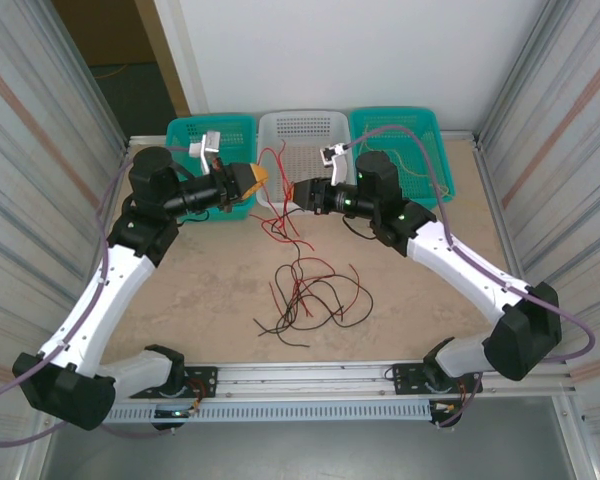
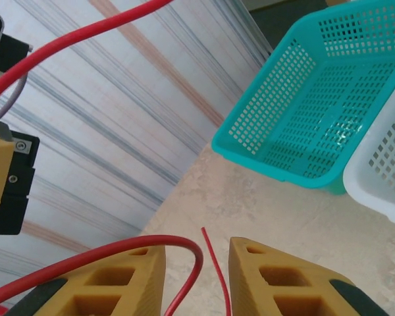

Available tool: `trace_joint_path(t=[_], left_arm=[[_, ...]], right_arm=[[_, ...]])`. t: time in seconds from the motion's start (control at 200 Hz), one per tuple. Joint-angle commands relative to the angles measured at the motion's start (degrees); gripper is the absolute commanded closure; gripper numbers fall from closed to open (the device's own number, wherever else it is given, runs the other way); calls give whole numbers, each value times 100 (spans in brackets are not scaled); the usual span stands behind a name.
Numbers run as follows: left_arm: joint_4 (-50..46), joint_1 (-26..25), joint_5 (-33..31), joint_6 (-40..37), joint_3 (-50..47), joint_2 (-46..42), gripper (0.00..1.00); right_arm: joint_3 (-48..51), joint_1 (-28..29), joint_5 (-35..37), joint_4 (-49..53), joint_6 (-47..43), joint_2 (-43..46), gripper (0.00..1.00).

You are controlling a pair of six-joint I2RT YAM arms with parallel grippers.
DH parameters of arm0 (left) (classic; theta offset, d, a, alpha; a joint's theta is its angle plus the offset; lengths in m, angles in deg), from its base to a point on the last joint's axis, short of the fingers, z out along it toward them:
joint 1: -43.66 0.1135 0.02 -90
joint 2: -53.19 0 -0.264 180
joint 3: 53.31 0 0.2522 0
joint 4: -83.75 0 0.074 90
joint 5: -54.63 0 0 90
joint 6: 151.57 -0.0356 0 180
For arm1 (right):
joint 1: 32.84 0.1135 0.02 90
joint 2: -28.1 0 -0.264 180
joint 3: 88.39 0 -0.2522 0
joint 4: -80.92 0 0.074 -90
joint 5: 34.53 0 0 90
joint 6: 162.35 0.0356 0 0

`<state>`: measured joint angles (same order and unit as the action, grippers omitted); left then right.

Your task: Untangle the cables

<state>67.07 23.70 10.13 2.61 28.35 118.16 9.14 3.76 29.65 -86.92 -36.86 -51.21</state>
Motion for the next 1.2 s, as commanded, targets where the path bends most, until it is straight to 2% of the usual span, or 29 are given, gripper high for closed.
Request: trace_joint_path(t=[0.0, 0.06, 0.13, 0.17, 0.261, 0.371, 0.531, 0.802, 0.862, 0.917, 0.937, 1.032, 1.192], left_arm=[[279, 20, 184, 35, 98, -160, 100], [282, 26, 184, 34, 87, -169, 100], [292, 25, 187, 38, 91, -171, 100], [294, 27, 184, 37, 84, -175, 100], [297, 27, 163, 8, 93, -184, 100], [292, 36, 142, -2, 101, -195, 100], [262, 37, 111, -32, 99, -203, 100], [243, 67, 38, -15, 78, -222, 100], [364, 66, 44, 69, 37, -222, 100], [482, 64, 56, 127, -3, -213, 100], [512, 63, 64, 143, -5, -213, 100], [695, 63, 105, 270, -56, -163, 100], [857, 64, 133, 388, -95, -53, 100]], right_arm=[[-29, -43, -150, -290, 258, -81, 69], [-12, -41, -168, -351, 322, -100, 63], [19, -49, -183, -441, 426, -134, 50], [27, -63, -211, -499, 487, -157, 48], [60, -66, -269, -601, 580, -190, 64], [121, -92, -294, -701, 685, -178, 77], [238, -195, -370, -861, 834, -122, 100], [437, -334, -494, -925, 857, 51, 100], [514, -331, -497, -940, 837, 141, 84], [604, -344, -560, -1021, 863, 223, 61], [629, -346, -596, -1054, 878, 246, 56], [657, -355, -851, -1164, 938, 267, 47], [502, -353, -1253, -1184, 926, 175, 23]])
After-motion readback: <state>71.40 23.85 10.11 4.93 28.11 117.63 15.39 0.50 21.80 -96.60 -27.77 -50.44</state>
